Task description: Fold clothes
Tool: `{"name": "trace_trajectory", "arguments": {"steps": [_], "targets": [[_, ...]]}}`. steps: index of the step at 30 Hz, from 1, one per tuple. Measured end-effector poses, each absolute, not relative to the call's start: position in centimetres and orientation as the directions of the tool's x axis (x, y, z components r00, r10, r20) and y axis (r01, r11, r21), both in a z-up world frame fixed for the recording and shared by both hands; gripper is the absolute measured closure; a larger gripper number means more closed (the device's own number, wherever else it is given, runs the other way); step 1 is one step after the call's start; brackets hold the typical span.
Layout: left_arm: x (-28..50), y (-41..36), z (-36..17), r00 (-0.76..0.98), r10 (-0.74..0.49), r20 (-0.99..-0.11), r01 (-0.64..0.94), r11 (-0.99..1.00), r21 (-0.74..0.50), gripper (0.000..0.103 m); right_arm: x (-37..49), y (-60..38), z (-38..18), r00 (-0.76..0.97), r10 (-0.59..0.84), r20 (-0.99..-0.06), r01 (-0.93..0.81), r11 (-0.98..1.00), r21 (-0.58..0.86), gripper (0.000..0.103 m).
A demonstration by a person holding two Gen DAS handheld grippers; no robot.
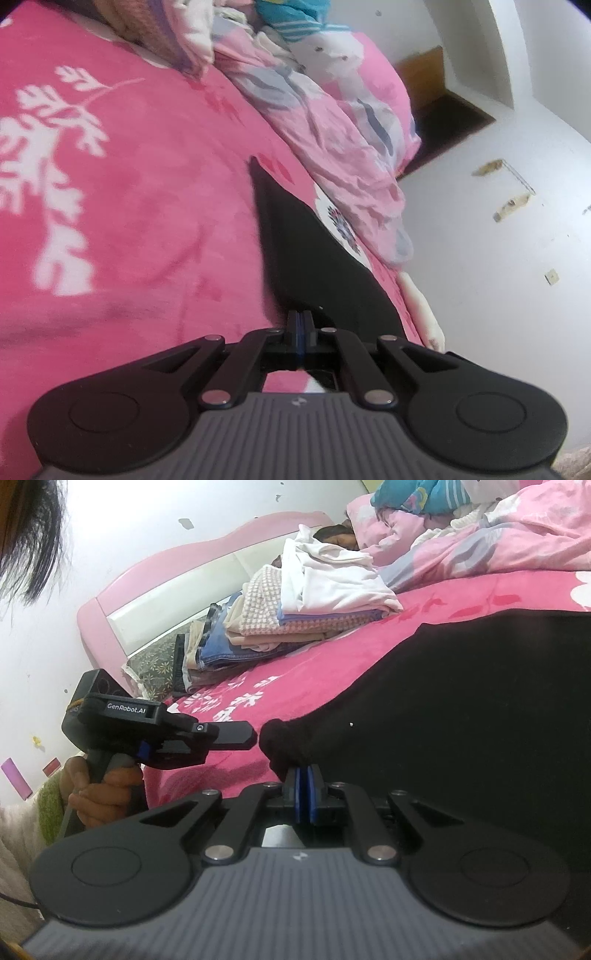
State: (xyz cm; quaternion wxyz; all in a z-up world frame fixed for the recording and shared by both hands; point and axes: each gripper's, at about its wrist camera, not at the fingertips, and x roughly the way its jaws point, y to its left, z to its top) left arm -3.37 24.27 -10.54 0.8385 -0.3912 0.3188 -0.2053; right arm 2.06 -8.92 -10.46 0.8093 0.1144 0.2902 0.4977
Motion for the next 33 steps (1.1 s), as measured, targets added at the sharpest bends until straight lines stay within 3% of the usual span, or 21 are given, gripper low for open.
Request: {"name": "trace_trajectory", "arguments": {"steps": [3,7,10,15,20,26,33], "targets": [[-3.8,23.9,-10.1,0.713,-0.597,-0.368,0.139,0.634,-0.761,0.102,2.1,-8.9,-10.5,0.335,0.873,-0.355,-0.736,0.478,0.479,0.099],[-4.2,21.1,-8.7,0.710,-0.591,-0.383,0.247,0.718,-0.651,0.082,2.4,-9.0,-10.6,0.329,0.878,-0.348,-0.725,0.471,0.502,0.099],[-4.3,19.0,-7.8,0.711,-0.577,-0.402,0.319,0.774,-0.547,0.078,2.5,-9.2,-10.7,0.327,0.881,-0.342,-0.724,0.466,0.508,0.099],[-4.2,17.4,-7.6,0.713,-0.550,-0.436,0.355,0.819,-0.451,0.079,2.5,-9.3,-10.8,0.325,0.885,-0.333,-0.725,0.460,0.513,0.099],[-3.7,17.7,-8.2,0.699,-0.560,-0.445,0.361,0.813,-0.457,0.099,2.5,-9.5,-10.9,0.324,0.888,-0.325,-0.727,0.454,0.515,0.099],[-3.8,19.3,-8.3,0.672,-0.601,-0.432,0.362,0.776,-0.516,0.101,2.5,-9.6,-10.9,0.320,0.892,-0.320,-0.732,0.447,0.514,0.098],[-4.8,20.4,-8.1,0.650,-0.587,-0.483,0.376,0.800,-0.467,0.102,2.5,-9.6,-10.9,0.313,0.895,-0.318,-0.737,0.440,0.512,0.098]]}}
